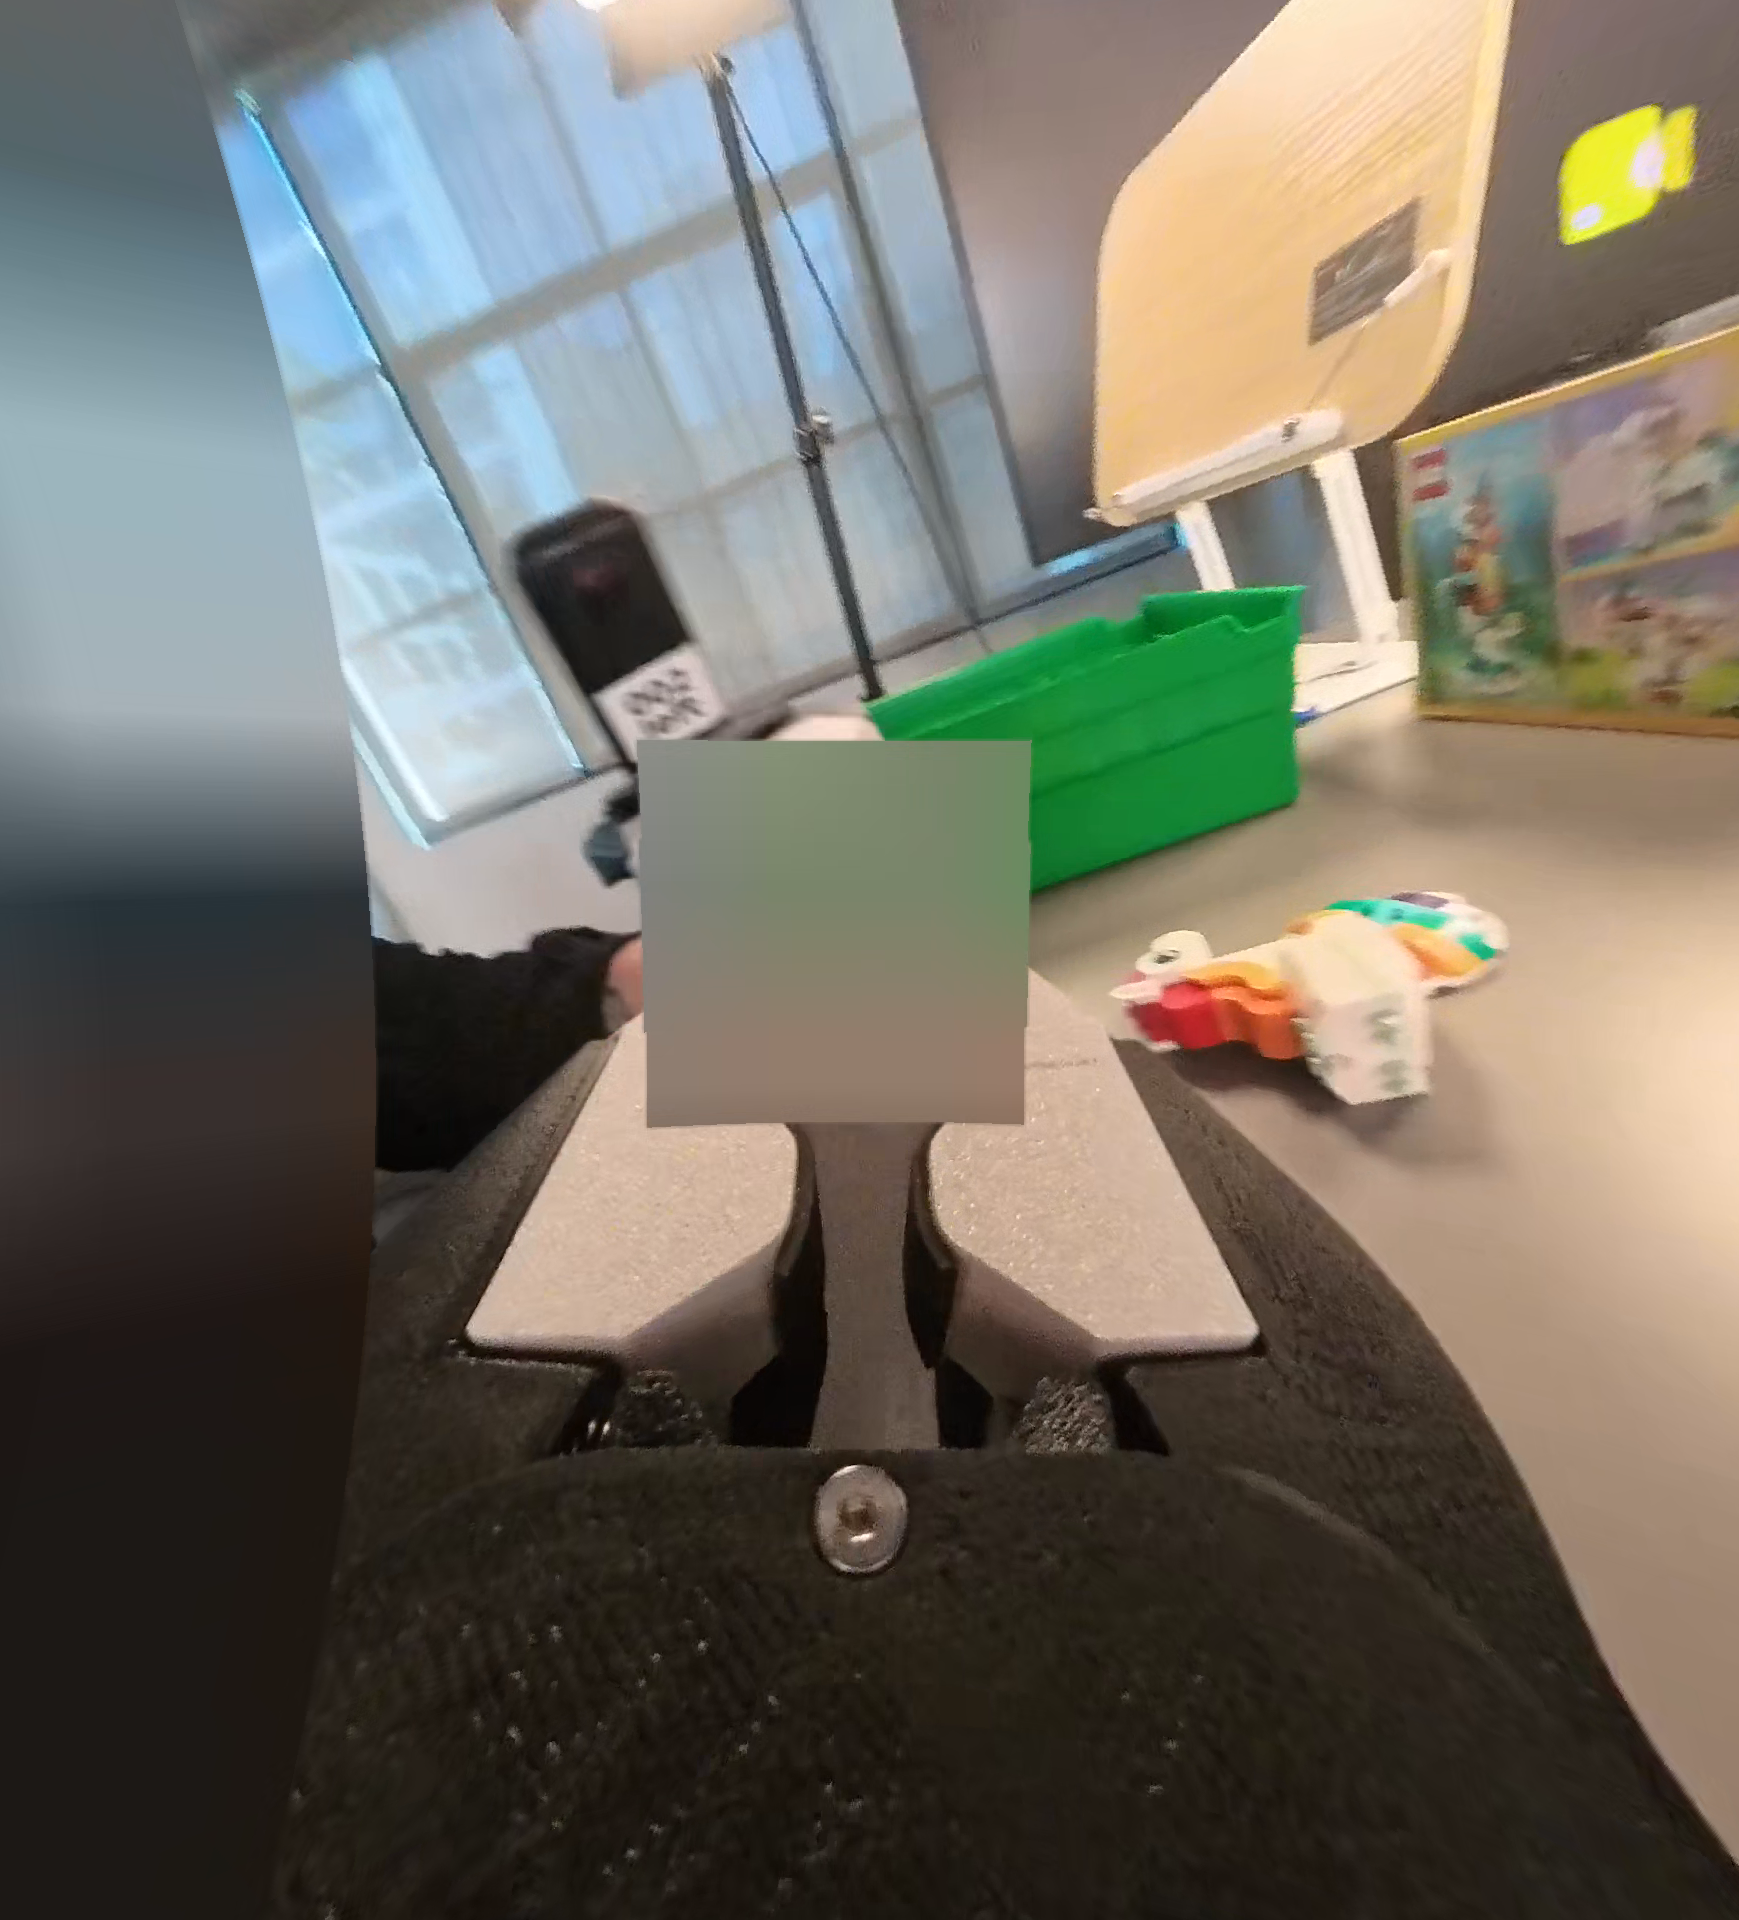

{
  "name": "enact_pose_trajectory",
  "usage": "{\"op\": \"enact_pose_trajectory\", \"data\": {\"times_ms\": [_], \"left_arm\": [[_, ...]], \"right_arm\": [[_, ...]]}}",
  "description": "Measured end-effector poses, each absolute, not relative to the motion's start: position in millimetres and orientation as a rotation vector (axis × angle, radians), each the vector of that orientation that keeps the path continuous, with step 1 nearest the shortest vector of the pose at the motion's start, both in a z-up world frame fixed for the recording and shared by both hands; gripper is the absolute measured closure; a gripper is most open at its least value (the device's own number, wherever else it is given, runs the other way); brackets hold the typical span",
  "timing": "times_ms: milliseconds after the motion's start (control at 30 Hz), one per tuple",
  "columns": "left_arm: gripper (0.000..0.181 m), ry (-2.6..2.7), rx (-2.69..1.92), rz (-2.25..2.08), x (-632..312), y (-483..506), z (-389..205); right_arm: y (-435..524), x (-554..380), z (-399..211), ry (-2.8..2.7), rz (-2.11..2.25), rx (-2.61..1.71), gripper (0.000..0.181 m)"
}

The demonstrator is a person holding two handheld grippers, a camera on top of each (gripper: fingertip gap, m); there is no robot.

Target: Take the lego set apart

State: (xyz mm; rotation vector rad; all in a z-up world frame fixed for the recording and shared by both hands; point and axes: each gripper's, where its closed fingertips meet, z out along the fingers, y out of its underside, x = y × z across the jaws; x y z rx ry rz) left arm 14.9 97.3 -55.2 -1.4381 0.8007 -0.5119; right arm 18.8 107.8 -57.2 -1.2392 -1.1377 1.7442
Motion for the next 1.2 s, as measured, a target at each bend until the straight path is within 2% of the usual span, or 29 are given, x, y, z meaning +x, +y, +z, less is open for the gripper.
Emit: {"op": "enact_pose_trajectory", "data": {"times_ms": [167,267,433,567,700,833,900,967,1100,1200], "left_arm": [[0.147,0.94,-1.41,0.017,7,107,-70],[0.149,0.961,-1.45,0.019,12,109,-78],[0.175,0.949,-1.506,-0.02,13,110,-84],[0.177,0.947,-1.588,-0.057,12,112,-91],[0.178,1.063,-1.599,0.081,9,113,-104],[0.178,1.184,-1.594,0.227,6,114,-120],[0.178,1.234,-1.587,0.277,7,114,-126],[0.178,1.283,-1.583,0.317,9,113,-132],[0.178,1.353,-1.571,0.384,13,112,-141],[0.178,1.282,-1.571,0.424,9,118,-132]], "right_arm": [[121,19,-63,-1.145,1.604,-1.26,0.176],[117,17,-65,-1.2,1.537,-1.235,0.176],[109,16,-67,-1.28,1.443,-1.176,0.176],[109,15,-72,-1.334,1.341,-1.148,0.176],[111,17,-88,-1.522,0.955,-1.005,0.173],[110,21,-106,-1.683,0.687,-0.914,0.157],[113,22,-116,-1.746,0.546,-0.886,0.154],[115,22,-127,-1.809,0.394,-0.856,0.156],[116,20,-137,-1.86,0.225,-0.824,0.177],[124,17,-128,-1.78,0.177,-0.892,0.178]]}}
